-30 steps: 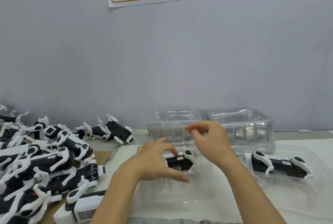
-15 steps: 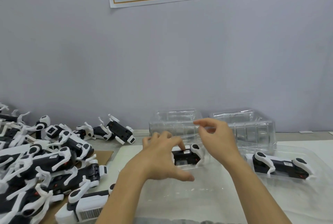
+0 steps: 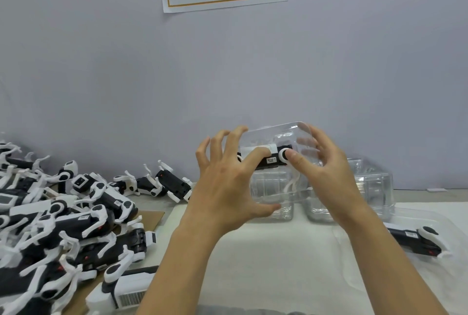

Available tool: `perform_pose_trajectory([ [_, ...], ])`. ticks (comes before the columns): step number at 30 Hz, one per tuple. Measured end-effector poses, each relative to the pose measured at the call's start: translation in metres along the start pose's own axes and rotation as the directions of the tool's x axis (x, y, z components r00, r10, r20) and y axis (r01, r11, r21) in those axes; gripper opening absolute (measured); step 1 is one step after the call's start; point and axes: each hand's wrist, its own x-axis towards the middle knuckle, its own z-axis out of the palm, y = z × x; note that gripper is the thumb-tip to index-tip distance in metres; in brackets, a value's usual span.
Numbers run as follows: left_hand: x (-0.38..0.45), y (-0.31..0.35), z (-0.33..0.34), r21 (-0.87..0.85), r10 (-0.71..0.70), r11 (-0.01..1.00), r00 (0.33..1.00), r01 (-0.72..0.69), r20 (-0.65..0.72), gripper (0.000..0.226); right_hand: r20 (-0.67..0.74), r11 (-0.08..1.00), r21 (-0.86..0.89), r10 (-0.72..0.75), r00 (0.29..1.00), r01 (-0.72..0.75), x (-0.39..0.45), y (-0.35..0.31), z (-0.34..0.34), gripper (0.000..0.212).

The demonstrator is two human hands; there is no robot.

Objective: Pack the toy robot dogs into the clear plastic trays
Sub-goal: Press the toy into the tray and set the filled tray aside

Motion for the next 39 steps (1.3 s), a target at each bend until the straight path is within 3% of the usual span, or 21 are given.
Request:
perform_pose_trajectory([
  [8, -0.001, 0.0, 0.002, 0.009, 0.013, 1.0, 0.999, -0.013, -0.04, 0.082, -0.024, 0.999, -0.007, -0.035, 0.999, 0.035, -0.002, 0.0, 0.0, 0.052],
  [11, -0.001, -0.002, 0.003, -0.043, 0.0, 0.999, 0.998, -0.003, -0.062, 0.082, -0.046, 0.996, 0.08, -0.033, 0.998, 0.037, -0.001, -0.002, 0.001, 0.048],
  [16, -0.004, -0.008, 0.009, -0.366, -0.207, 0.916, 0.975, 0.163, -0.084, 0.075, -0.179, 0.942, 0.336, 0.085, 0.98, -0.02, 0.005, -0.007, -0.006, 0.04],
  [22, -0.007, -0.017, 0.012, -0.801, -0.498, 0.501, 0.866, 0.328, 0.043, 0.072, -0.163, 0.933, 0.354, 0.134, 0.978, -0.069, 0.003, -0.009, -0.002, 0.034],
  [25, -0.007, -0.022, 0.011, -0.945, -0.535, 0.15, 0.828, 0.29, 0.169, 0.068, -0.132, 0.946, 0.314, 0.126, 0.983, -0.079, 0.0, -0.012, 0.004, 0.032],
  [27, -0.009, -0.026, 0.009, -0.964, -0.52, -0.109, 0.813, 0.242, 0.263, 0.057, -0.1, 0.96, 0.27, 0.097, 0.99, -0.067, -0.001, -0.015, 0.009, 0.03],
  [30, -0.014, -0.036, 0.012, -0.862, -0.442, -0.474, 0.799, 0.178, 0.407, 0.064, -0.052, 0.983, 0.184, 0.007, 0.999, 0.002, -0.003, -0.017, 0.016, 0.018],
  [32, -0.017, -0.042, 0.014, -0.751, -0.39, -0.653, 0.806, 0.099, 0.446, 0.064, -0.009, 0.99, 0.126, -0.058, 0.998, 0.058, -0.006, -0.019, 0.023, 0.022],
  [34, -0.018, -0.046, 0.015, -0.68, -0.34, -0.729, 0.821, 0.077, 0.458, 0.065, 0.042, 0.992, 0.087, -0.097, 0.994, 0.093, -0.009, -0.022, 0.03, 0.023],
  [35, -0.019, -0.047, 0.015, -0.658, -0.322, -0.749, 0.826, 0.076, 0.463, 0.076, 0.063, 0.992, 0.066, -0.11, 0.992, 0.106, -0.01, -0.023, 0.033, 0.022],
  [37, -0.019, -0.049, 0.017, -0.632, -0.323, -0.772, 0.812, 0.071, 0.486, 0.093, 0.092, 0.992, 0.033, -0.128, 0.987, 0.126, -0.012, -0.024, 0.037, 0.02],
  [39, -0.02, -0.051, 0.02, -0.623, -0.315, -0.779, 0.817, 0.067, 0.483, 0.095, 0.105, 0.99, 0.012, -0.144, 0.984, 0.144, -0.013, -0.025, 0.04, 0.02],
])
